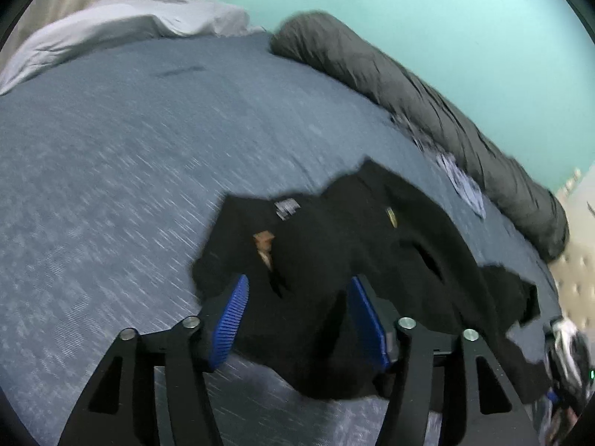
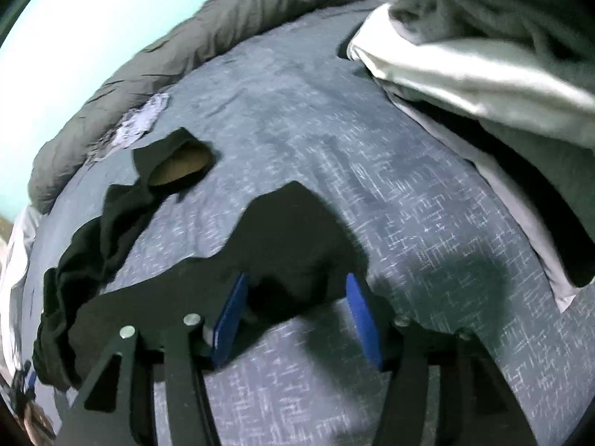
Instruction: Fold clothes
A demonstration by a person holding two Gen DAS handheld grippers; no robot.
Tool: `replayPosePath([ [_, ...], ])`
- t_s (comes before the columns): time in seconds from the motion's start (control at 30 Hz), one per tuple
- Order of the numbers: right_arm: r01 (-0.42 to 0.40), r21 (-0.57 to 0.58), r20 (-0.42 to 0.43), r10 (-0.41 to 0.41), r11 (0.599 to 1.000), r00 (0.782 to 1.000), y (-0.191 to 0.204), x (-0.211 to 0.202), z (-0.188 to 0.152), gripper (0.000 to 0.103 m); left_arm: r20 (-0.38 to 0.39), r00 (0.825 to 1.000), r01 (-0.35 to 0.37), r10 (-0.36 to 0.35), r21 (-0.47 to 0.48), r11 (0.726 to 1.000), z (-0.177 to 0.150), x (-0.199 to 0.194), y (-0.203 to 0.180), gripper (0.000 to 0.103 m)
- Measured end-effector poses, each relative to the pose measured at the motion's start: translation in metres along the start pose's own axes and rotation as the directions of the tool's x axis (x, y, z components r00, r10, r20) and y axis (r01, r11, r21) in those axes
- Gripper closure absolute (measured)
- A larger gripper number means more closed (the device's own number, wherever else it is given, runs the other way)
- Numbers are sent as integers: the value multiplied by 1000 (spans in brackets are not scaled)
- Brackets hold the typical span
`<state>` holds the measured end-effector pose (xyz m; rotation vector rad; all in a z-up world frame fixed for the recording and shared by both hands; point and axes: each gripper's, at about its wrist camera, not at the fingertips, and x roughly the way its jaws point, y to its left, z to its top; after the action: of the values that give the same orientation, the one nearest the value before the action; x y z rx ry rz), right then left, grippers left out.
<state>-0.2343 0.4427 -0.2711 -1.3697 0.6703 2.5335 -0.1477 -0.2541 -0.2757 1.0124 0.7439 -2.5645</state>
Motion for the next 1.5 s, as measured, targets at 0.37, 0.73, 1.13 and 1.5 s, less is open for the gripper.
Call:
replayPosePath([
  [0.37, -45, 93, 31, 42, 995, 999, -2, -1, -26, 47, -3, 1000, -3, 3, -26, 1000, -5, -3, 18, 40],
  [0.73, -83, 124, 36, 79, 989, 996, -18, 1, -25, 38, -82, 996, 13, -22, -118, 993, -14, 8, 45, 40],
  [1.13, -148, 194, -14, 154, 970, 988, -20, 32, -15, 37, -117, 985, 110, -128, -147, 983, -14, 30, 39, 58],
  [1.5, -154, 49, 16, 153, 987, 988, 10, -21, 11, 95, -28, 985, 161, -168, -150, 975, 6, -6, 33, 98],
])
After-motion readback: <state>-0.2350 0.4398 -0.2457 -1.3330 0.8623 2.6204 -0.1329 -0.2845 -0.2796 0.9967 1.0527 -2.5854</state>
